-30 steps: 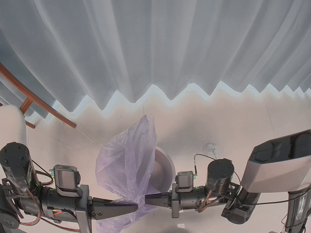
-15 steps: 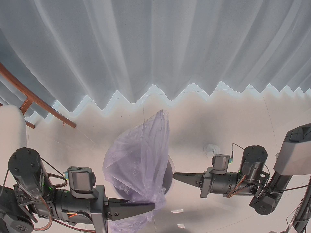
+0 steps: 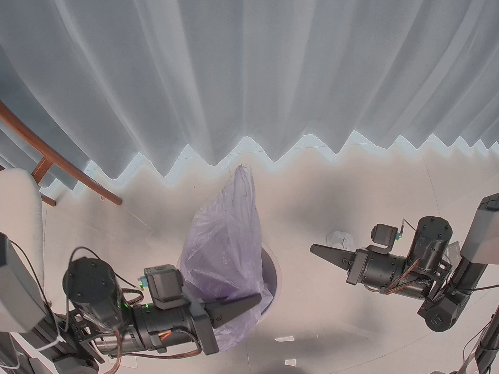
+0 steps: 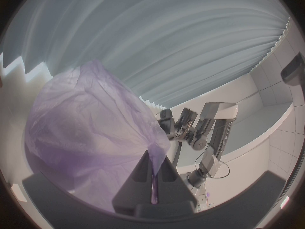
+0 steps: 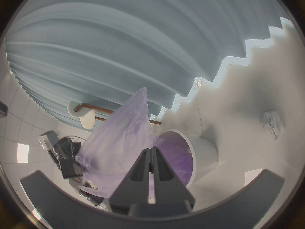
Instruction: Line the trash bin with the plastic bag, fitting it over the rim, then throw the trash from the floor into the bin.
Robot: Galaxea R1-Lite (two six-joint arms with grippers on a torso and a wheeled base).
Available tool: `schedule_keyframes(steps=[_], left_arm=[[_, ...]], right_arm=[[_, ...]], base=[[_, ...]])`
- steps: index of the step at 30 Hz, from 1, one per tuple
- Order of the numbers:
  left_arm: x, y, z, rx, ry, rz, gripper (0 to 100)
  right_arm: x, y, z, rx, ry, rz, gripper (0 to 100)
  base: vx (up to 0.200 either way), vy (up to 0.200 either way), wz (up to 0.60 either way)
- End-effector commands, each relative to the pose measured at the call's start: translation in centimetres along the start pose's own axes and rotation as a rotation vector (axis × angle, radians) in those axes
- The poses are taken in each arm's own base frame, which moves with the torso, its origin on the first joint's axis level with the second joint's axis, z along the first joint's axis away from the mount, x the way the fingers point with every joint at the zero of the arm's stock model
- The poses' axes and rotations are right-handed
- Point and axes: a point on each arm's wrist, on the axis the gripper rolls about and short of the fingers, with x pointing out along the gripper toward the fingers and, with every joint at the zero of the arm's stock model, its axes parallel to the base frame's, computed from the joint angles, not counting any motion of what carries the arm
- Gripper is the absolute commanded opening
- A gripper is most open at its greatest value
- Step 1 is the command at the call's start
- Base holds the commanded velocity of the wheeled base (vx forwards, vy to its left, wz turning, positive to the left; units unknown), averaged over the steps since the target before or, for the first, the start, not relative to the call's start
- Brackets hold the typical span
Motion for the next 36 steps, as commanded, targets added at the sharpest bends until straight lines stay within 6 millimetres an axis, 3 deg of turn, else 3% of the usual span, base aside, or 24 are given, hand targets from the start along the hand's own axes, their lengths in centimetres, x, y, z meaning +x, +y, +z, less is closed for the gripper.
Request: schedule_keyframes(steps=[1, 7, 18, 23, 30, 31, 36], left_arm=[[0.2, 0.6, -2.9, -0.036, 0.125, 0.035, 0], [-1.3, 0.8, -3.7, 0.05, 0.159, 0.078, 0], [-2.2, 2.1, -4.6, 0.282, 0.171, 0.391, 0], [-2.0, 2.0, -3.6, 0.316, 0.109, 0.412, 0], [-2.8, 2.5, -1.8, 0.382, 0.038, 0.46, 0], [-3.0, 2.6, -1.5, 0.389, 0.026, 0.469, 0], [-3.0, 2.3, -0.4, 0.407, -0.03, 0.465, 0]], right_arm=[[-0.8, 1.5, 0.6, 0.0, -0.034, 0.042, 0], [-0.9, 3.4, 0.5, 0.158, -0.016, 0.109, 0], [-0.1, 2.8, -0.3, 0.211, 0.044, 0.061, 0], [0.8, 2.5, -0.3, 0.315, 0.101, 0.009, 0], [1.3, 2.0, -0.6, 0.323, 0.105, -0.015, 0], [1.4, 2.0, -0.6, 0.324, 0.099, -0.015, 100], [1.4, 4.3, -0.4, 0.469, 0.11, 0.052, 100]], base=[[0.0, 0.0, 0.0], [0.0, 0.0, 0.0], [0.0, 0.0, 0.0], [0.0, 0.0, 0.0], [0.0, 0.0, 0.0], [0.0, 0.0, 0.0], [0.0, 0.0, 0.0]])
